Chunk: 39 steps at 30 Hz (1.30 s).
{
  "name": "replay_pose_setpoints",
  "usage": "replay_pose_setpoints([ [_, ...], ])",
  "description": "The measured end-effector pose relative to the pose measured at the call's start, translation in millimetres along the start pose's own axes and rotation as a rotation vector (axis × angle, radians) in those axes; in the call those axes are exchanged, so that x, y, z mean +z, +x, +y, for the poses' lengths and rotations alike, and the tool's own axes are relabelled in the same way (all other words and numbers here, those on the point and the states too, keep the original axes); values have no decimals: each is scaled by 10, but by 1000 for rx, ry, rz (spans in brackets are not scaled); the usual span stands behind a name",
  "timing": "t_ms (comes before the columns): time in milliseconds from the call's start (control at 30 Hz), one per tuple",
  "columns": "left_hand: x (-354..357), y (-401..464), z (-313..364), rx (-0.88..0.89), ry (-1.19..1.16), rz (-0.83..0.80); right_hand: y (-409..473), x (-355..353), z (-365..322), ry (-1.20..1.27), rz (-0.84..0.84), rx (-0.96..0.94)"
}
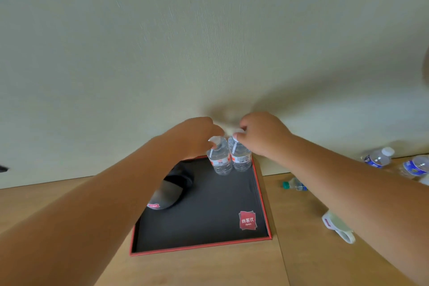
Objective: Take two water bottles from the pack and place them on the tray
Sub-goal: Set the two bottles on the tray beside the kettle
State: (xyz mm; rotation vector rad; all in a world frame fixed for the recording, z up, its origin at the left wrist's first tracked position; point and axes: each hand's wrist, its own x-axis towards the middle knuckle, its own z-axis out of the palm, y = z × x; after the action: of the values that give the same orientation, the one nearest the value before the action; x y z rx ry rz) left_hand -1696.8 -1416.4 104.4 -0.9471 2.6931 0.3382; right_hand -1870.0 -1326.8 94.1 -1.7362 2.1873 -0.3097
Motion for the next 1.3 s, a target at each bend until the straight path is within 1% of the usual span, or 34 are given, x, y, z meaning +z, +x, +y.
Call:
replay_pose_setpoints([
  [133, -76, 49, 84, 64, 150, -61, 64, 103, -78, -73, 10, -20],
  [200, -58, 63, 93, 33, 164, -73, 88, 128, -90, -92, 16, -33],
  [267, 9, 81, 76, -11, 180, -44, 112, 114, -77, -90, 6, -38],
  [400, 86, 61, 99, -143, 95, 15, 141, 26, -33, -195, -5, -107],
  [467, 122, 46, 124, -200, 44, 42, 153, 19, -22, -243, -63, -160],
  [533, 150, 39, 179, -239, 17, 66, 159, 33, -37, -301, -116, -252],
  [600, 180, 64, 233, -258, 13, 66, 161, 35, -62, -339, -140, -321],
  [733, 196, 83, 320, -256, 11, 53, 180, -18, -9, -333, -121, -334],
  [900, 301, 2, 209, -103, 34, 38, 113, 113, 113, -300, -112, -355],
  [1000, 327, -21, 166, -66, -2, 39, 103, 154, 138, -274, -102, -360],
  [1133, 361, -14, 120, -114, -116, 72, 144, 119, 117, -285, -114, -349],
  [1300, 328, 62, 95, -153, -172, 102, 193, 95, 98, -311, -84, -366],
])
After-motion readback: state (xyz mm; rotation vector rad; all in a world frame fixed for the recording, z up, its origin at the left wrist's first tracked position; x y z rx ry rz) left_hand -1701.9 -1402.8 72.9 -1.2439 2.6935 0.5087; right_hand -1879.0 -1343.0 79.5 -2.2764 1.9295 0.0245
